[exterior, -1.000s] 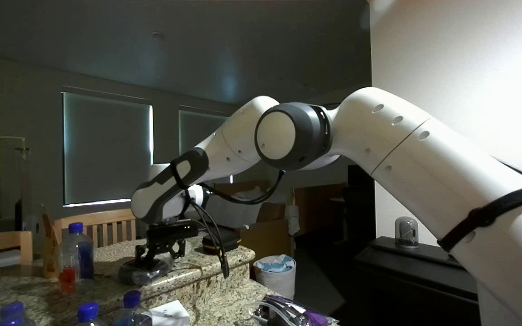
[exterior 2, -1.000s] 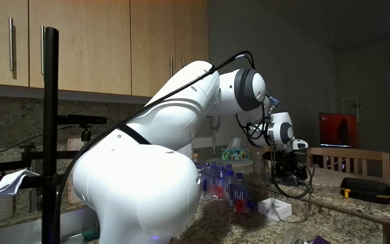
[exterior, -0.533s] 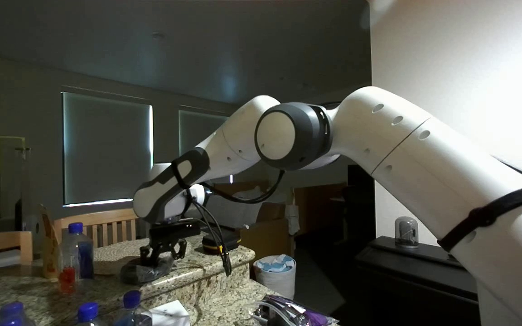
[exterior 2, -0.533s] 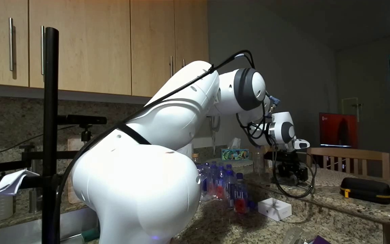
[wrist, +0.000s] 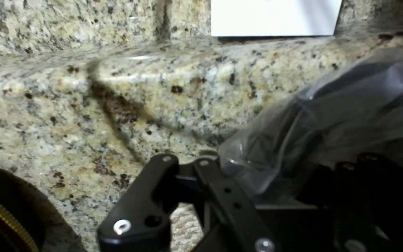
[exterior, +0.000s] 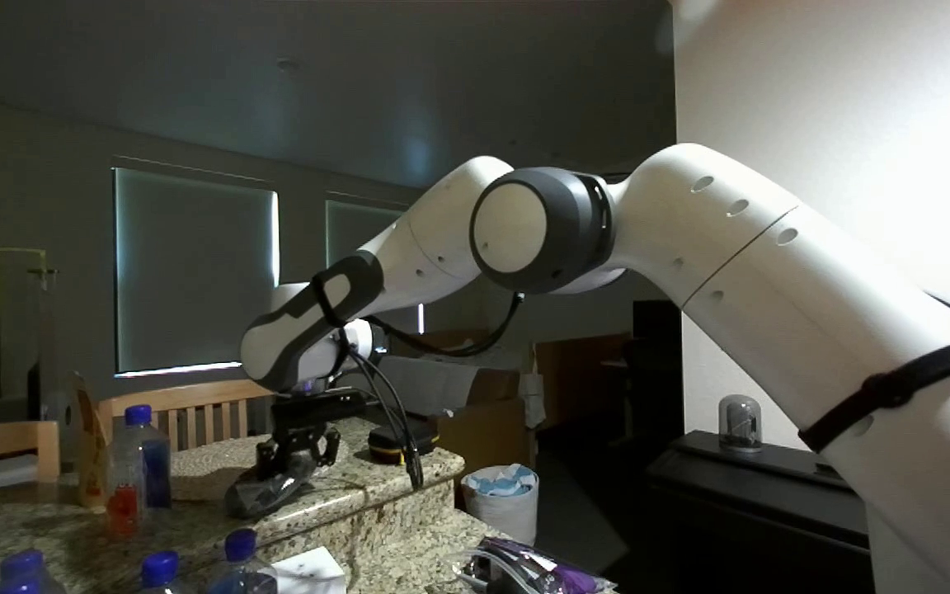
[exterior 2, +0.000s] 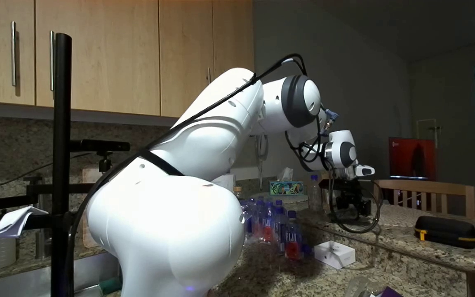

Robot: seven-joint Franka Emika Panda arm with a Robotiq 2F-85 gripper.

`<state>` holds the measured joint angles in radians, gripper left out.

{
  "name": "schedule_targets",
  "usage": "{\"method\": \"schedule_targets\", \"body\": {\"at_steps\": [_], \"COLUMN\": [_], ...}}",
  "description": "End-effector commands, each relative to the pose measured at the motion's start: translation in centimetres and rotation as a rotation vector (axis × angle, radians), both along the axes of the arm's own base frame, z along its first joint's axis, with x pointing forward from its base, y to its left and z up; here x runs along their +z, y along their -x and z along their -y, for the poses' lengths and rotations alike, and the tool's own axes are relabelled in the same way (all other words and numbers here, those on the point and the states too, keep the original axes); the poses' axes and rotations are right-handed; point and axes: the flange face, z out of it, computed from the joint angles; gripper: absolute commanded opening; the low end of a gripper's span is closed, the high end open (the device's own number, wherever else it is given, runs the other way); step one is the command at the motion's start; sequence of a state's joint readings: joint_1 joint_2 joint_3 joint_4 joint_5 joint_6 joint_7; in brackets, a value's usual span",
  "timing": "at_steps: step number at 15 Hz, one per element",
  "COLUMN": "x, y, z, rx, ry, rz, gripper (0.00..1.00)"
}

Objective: Push the white box to the left, then pick the plastic bag and put it on the bottom counter

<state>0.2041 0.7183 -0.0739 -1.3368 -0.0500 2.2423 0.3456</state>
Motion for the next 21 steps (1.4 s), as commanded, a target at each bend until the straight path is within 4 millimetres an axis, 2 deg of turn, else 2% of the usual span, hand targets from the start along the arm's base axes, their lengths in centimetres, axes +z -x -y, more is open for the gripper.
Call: {"method": "schedule_targets", "body": {"at_steps": [1, 4, 7, 10, 14, 17, 20, 21], "x": [4.9, 8.3, 9.8, 9.7, 7.7, 6.2, 5.1, 4.9], "y": [3.1, 4.9, 7.1, 9.9, 13.5, 15.6, 16.8, 17.0], "z": [1.4, 3.4, 6.3, 9.6, 13.0, 14.2, 14.3, 14.2], "rx": [-0.013, -0.038, -0.065, -0.097, -0.122, -0.127, -0.135, -0.134], "ry": [0.013, -0.001, -0.018, -0.044, -0.070, -0.080, -0.064, -0.061], "rz": [0.005, 0.026, -0.003, -0.058, -0.145, -0.204, -0.256, -0.265], "gripper": [0.09, 0.07, 0.07, 0.08, 0.07, 0.08, 0.06, 0.32]}}
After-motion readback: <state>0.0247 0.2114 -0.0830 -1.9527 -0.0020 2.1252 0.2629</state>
